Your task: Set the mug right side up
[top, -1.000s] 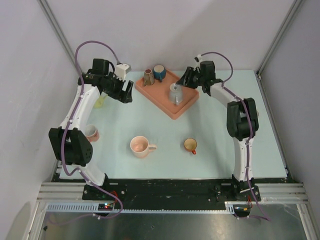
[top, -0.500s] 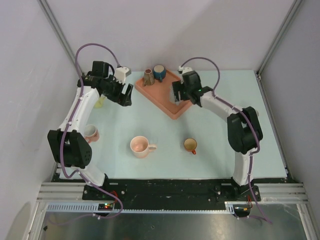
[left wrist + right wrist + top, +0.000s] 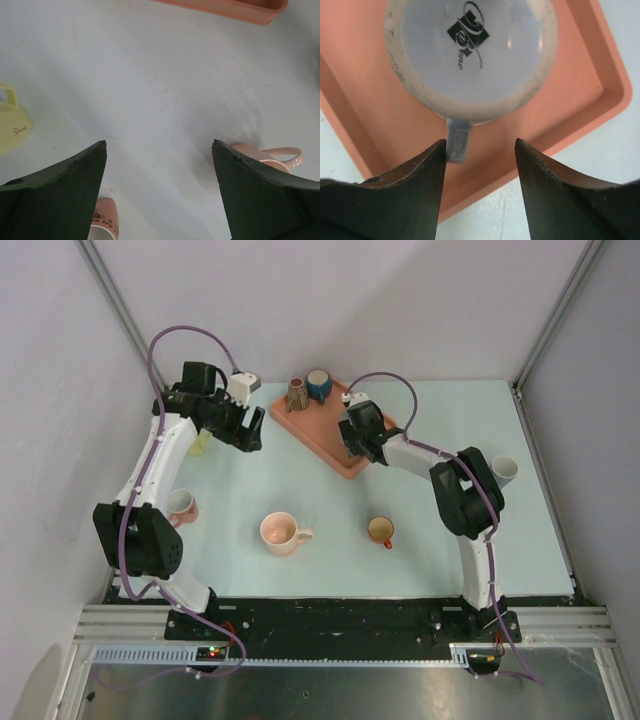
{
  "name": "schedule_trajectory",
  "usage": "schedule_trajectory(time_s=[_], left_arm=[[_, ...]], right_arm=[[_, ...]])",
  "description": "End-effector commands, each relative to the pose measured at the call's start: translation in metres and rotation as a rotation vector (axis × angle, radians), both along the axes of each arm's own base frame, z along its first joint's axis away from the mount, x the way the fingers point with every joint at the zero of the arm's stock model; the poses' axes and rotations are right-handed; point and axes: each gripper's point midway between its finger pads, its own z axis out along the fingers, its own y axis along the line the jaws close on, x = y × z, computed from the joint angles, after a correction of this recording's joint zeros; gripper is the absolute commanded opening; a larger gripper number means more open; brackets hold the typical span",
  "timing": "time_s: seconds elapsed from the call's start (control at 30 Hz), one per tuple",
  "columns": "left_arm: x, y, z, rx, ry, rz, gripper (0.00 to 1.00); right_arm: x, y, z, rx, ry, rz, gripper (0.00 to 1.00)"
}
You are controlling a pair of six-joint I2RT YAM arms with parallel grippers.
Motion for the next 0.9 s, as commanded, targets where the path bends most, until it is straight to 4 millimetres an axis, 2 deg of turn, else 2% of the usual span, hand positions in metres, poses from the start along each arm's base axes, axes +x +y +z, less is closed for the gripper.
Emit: schedule_trajectory(time_s=[0.0, 0.13, 0.2, 0.27, 0.33, 0.43, 0.5, 0.53, 0.6, 0.67, 0.73, 0.8, 0.87], left_arm=[[-0.001, 0.006, 0.025, 0.014, -0.081, 0.001, 0.89], [-0.001, 0.008, 0.025, 0.017, -0.082, 0.006, 0.89], [-0.001, 0.008, 0.025, 0.016, -0.081, 0.008, 0.89], [-0.002, 0.008, 0.026, 0.013, -0.082, 0.010, 0.89], [-0.003, 0.008, 0.028, 0.004, -0.084, 0.010, 0.90], [-0.004, 0.005, 0.040, -0.024, -0.107, 0.009, 0.91], [0.000, 0.006, 0.054, -0.038, -0.130, 0.047, 0.92], [0.003, 0.007, 0.063, -0.052, -0.142, 0.084, 0.92], [0.004, 0.002, 0.092, -0.111, -0.187, 0.107, 0.93], [-0.005, -0.015, 0.128, -0.215, -0.240, 0.059, 0.95], [-0.019, -0.037, 0.165, -0.351, -0.264, -0.014, 0.98], [-0.033, -0.056, 0.195, -0.469, -0.259, -0.076, 0.99], [-0.042, -0.069, 0.216, -0.555, -0.239, -0.116, 0.99]], right_arm=[[0.027, 0.015, 0.016, 0.043, -0.084, 0.014, 0.59], [0.037, 0.020, 0.018, 0.068, -0.093, 0.027, 0.40], [0.040, 0.020, 0.022, 0.079, -0.099, 0.033, 0.24], [0.040, 0.019, 0.030, 0.085, -0.108, 0.035, 0.07], [0.038, 0.019, 0.047, 0.109, -0.130, 0.044, 0.02], [0.032, 0.023, 0.099, 0.222, -0.188, 0.073, 0.00], [0.023, 0.028, 0.146, 0.325, -0.244, 0.104, 0.00], [0.016, 0.031, 0.178, 0.395, -0.292, 0.132, 0.00], [-0.002, 0.038, 0.233, 0.555, -0.360, 0.187, 0.00], [-0.027, 0.047, 0.281, 0.717, -0.411, 0.268, 0.00], [-0.051, 0.057, 0.316, 0.877, -0.432, 0.346, 0.00], [-0.071, 0.066, 0.342, 1.022, -0.429, 0.425, 0.00], [-0.087, 0.074, 0.364, 1.139, -0.425, 0.492, 0.00]])
